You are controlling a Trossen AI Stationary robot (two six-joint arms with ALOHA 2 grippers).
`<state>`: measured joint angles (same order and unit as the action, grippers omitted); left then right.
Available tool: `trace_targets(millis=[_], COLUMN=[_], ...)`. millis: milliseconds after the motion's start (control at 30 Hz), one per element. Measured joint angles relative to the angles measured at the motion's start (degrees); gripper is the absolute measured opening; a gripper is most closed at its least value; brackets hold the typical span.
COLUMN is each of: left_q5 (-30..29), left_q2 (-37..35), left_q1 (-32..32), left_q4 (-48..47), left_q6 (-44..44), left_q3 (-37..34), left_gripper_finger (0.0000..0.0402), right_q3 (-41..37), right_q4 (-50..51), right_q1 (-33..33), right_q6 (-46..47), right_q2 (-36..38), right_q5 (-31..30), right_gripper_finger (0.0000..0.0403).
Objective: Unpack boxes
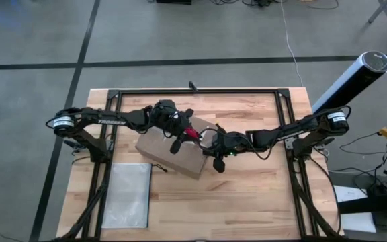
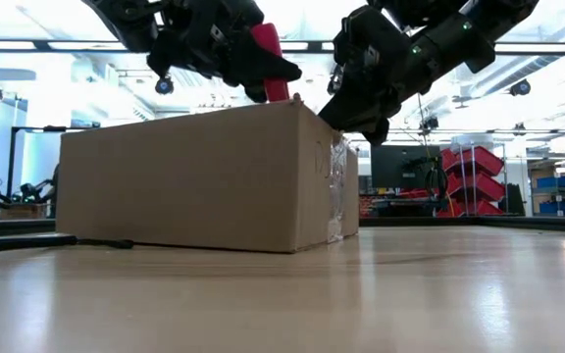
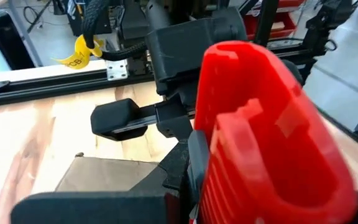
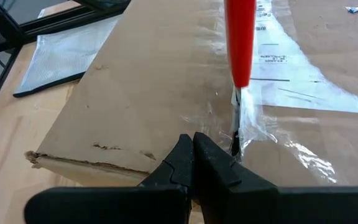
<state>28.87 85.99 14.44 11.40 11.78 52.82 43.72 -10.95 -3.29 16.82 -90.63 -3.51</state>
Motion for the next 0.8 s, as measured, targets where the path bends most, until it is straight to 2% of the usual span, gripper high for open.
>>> trace_targets(millis=[333,800], left_q5=[-1.0,-1.4], left_q2=[-2.1,-1.9], left_q1=[1.3,1.5], left_q4=[-6.9,-8.1], left_q6=[1.3,0.7], left_q3=[0.2,-0.1], left_gripper_finger=[0.0032,0.0032], right_q3=[0.0,-0.8], right_q4=[-0.1,0.2], right_q1=[0.0,-0.1], right_q6=[0.1,-3.5], right_q2=[0.0,5.2], right_q5=[-0.1,0.7], right_gripper_finger=[0.0,0.0])
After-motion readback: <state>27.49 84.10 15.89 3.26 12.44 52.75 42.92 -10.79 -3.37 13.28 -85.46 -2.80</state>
